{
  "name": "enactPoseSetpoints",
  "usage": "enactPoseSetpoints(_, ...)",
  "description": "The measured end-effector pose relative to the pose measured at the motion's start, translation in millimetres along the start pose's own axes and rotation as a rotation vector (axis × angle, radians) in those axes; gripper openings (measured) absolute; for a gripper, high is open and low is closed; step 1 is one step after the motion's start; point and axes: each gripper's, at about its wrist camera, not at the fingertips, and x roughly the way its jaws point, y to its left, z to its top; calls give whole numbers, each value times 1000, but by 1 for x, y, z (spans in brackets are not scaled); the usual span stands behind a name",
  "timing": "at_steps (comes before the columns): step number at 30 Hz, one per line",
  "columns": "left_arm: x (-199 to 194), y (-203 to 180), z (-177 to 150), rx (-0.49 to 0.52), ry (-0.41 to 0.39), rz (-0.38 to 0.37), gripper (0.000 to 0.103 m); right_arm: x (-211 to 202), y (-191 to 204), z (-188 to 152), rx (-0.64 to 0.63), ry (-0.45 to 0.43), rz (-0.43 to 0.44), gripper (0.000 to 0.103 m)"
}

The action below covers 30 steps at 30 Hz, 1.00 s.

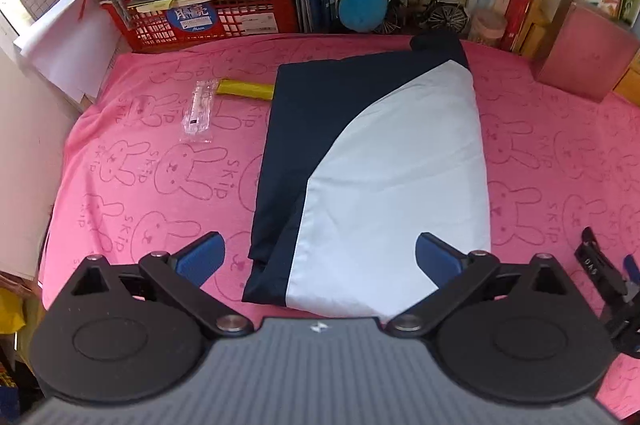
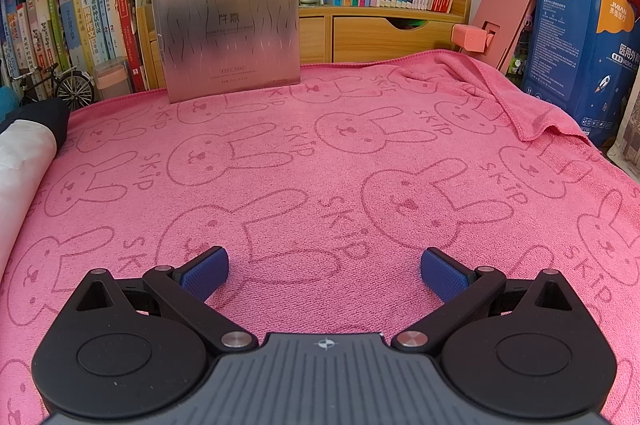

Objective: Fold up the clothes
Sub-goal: 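Move both tools toward the folded navy-and-white jacket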

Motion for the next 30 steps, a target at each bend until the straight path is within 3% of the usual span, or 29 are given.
enactPoseSetpoints(5, 1, -3, 6, 16, 45, 22, 102, 0, 0, 0, -1, 0, -1, 103)
enactPoseSetpoints(12, 6, -11, 1, 55, 44, 71, 102, 0, 0, 0, -2, 0, -2, 103)
enactPoseSetpoints(24, 15, 12, -33, 96, 141, 154, 102, 2, 0, 2, 8, 0, -6, 103)
enactPoseSetpoints(25, 14, 14, -33, 95, 140, 149, 102, 3, 0, 2, 12, -1, -7, 103)
enactPoseSetpoints(27, 13, 20, -33, 218, 118, -55, 102, 1, 0, 6, -7, 38, 1, 103)
enactPoseSetpoints(28, 13, 22, -33, 217, 118, -66, 102, -2, 3, 14, -43, 99, 13, 103)
enactPoseSetpoints(30, 12, 26, -31, 219, 115, -89, 102, -32, 17, 21, -128, 63, 65, 103)
